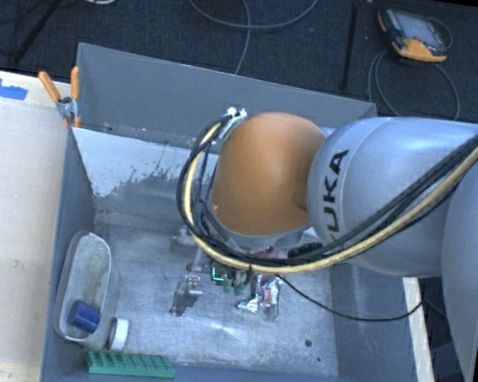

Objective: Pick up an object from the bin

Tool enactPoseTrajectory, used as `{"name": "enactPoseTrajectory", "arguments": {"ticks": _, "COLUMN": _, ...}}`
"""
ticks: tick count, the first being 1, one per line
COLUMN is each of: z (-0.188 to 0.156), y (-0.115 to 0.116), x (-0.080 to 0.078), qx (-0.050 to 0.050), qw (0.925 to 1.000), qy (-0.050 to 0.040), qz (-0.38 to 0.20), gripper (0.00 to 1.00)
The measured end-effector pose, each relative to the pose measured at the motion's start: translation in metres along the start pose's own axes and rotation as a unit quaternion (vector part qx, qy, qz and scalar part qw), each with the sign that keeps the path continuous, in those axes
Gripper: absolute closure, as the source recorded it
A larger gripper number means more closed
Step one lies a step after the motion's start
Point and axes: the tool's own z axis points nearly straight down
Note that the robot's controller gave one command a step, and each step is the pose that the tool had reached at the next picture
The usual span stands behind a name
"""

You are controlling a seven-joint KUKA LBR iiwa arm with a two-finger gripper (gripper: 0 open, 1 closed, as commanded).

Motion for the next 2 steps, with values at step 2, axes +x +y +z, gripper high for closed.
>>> {"name": "enactPoseTrajectory", "arguments": {"ticks": 2, "z": 0.064, "y": -0.134, "x": -0.013, "qx": 0.001, "qw": 0.9974, "qy": -0.0029, "qz": -0.072, "gripper": 0.00}}
